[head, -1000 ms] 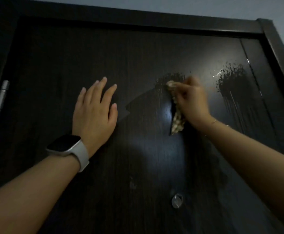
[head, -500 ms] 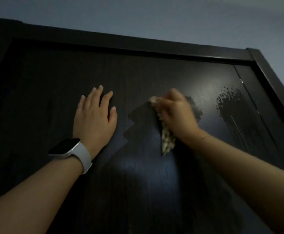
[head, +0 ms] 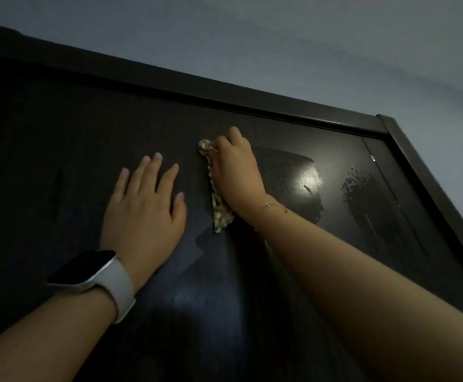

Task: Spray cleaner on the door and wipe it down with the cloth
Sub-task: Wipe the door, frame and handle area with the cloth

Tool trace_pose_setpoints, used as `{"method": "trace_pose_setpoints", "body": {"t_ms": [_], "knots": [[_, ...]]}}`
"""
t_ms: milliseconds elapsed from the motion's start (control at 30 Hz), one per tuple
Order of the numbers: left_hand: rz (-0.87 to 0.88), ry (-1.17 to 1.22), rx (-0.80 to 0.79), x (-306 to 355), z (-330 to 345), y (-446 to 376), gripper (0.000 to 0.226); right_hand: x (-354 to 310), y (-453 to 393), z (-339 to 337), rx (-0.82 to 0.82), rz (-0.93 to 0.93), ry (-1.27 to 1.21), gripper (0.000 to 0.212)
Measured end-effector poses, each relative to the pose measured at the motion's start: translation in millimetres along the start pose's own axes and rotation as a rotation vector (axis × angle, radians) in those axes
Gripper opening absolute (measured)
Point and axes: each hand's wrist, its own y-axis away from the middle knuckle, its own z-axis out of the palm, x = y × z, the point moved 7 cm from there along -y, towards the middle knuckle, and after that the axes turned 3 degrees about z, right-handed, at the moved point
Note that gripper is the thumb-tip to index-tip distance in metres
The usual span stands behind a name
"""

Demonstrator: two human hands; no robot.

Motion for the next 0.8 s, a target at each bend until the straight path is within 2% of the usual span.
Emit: {"method": "trace_pose_setpoints", "body": {"t_ms": [67,200,267,367,500,567,667,800], "knots": [[-0.009,-0.002,-0.009,-0.6,0.7,0.0,0.054,37.2,-1.1,-11.4,0.032,0.026,0.029,0.010],[-0.009,0.005,-0.003,1.2,-1.3,0.9,0.052,155.4,5.5,-46.3,0.118,0.403,0.170,0.018],[-0.011,-0.009,0.010,0.6,-1.8,1.1,0.057,175.8,6.0,-51.4,0.138,0.525,0.177,0.021],[-0.003,-0.014,0.002,1.0,-0.5,0.4,0.060,134.0,-17.4,-32.1,0.117,0.487,0.154,0.024],[0.009,0.001,-0.024,1.4,-1.3,0.9,0.057,25.4,-54.6,10.9,0.073,0.233,0.040,0.022],[0.017,-0.001,-0.027,1.3,-0.4,1.1,0.056,-3.5,-59.8,23.2,0.055,0.138,-0.003,0.019],[0.011,-0.012,0.004,0.6,-0.8,0.3,0.061,17.6,-66.3,19.4,0.063,0.114,-0.018,0.023],[0.014,-0.012,0.047,0.2,0.3,1.2,0.058,118.6,-65.0,-11.4,0.101,0.371,0.065,0.029]]}}
